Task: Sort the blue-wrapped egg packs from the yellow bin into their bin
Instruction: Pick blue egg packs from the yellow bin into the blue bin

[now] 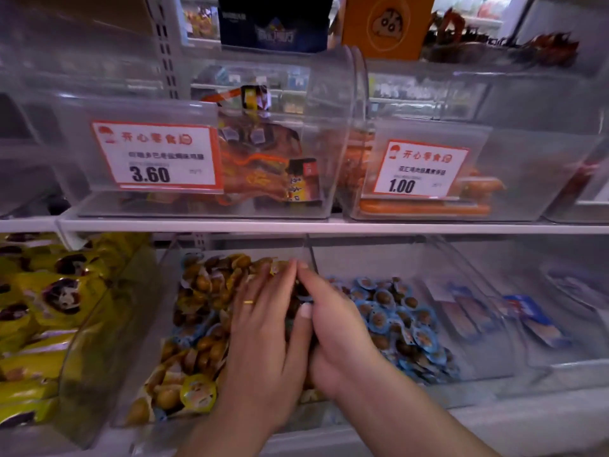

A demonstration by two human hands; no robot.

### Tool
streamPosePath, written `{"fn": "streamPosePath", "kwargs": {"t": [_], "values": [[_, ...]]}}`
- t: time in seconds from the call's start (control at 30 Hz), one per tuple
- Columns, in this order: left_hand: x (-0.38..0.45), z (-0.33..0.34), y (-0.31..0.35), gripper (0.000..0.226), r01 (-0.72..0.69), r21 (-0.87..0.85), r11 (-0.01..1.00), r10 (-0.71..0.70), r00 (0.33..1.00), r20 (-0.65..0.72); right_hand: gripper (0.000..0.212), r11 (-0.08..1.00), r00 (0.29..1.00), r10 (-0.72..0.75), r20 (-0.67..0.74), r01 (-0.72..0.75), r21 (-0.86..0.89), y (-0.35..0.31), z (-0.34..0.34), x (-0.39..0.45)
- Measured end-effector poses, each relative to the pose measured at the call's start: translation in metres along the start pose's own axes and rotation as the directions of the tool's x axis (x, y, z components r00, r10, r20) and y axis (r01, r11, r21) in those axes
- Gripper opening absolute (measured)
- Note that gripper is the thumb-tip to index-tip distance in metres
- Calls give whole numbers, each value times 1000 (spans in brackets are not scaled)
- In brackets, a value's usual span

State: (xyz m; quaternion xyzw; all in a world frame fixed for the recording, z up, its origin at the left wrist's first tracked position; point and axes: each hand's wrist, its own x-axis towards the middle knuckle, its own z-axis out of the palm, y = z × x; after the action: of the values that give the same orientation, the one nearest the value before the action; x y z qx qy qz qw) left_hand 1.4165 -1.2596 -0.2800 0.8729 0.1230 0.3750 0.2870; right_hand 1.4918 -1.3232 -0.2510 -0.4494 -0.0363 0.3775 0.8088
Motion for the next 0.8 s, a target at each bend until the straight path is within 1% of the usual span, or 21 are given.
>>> {"fn": "streamPosePath", "kwargs": {"t": [0.07,0.13,0.17,0.23,0.3,0.37,0.43,0.47,0.5,0.57,0.6,0.63,0.7,0.77,0.8], "values": [[0,8,4,58,-44,-84,995,53,993,107,27,998,998,-56,-30,55,-43,-14,-16,3],[-1,14,5,61,-42,-141,989,69,979,194,24,990,995,-91,-37,86,-109,-30,-30,5],[-1,14,5,61,-40,-148,988,72,974,214,23,987,994,-103,-43,97,-129,-39,-37,6],[-1,12,-1,56,-22,-155,988,51,981,186,13,982,984,-150,-91,138,-131,-59,-48,10],[1,8,-12,48,29,-144,989,-11,992,125,8,972,966,-213,-147,194,-136,-78,-61,18],[4,4,-25,44,71,-117,991,-62,995,84,13,972,963,-202,-179,175,-157,-93,-76,27],[3,-1,-38,41,118,-90,989,-112,991,72,29,973,959,-176,-222,135,-189,-100,-94,38],[2,-4,-43,39,133,-73,988,-128,989,73,38,962,946,-188,-264,124,-244,-101,-103,45],[0,-7,-48,36,142,-52,988,-138,987,83,41,945,926,-220,-308,123,-304,-101,-109,49],[-3,-15,-55,32,142,12,990,-142,983,113,31,910,885,-299,-357,152,-385,-99,-116,56],[-4,-21,-58,30,136,56,989,-142,983,119,25,901,876,-321,-361,165,-402,-97,-117,57],[-5,-27,-60,29,128,105,986,-140,983,119,23,889,873,-338,-352,174,-423,-95,-115,59],[-6,-41,-65,33,91,228,969,-115,989,96,24,842,871,-383,-307,192,-504,-88,-105,58],[-7,-55,-73,37,44,341,939,-68,996,60,24,769,852,-473,-225,274,-578,-78,-85,54],[-8,-63,-78,37,42,362,931,-58,998,33,25,710,836,-526,-156,330,-621,-71,-72,51]]}}
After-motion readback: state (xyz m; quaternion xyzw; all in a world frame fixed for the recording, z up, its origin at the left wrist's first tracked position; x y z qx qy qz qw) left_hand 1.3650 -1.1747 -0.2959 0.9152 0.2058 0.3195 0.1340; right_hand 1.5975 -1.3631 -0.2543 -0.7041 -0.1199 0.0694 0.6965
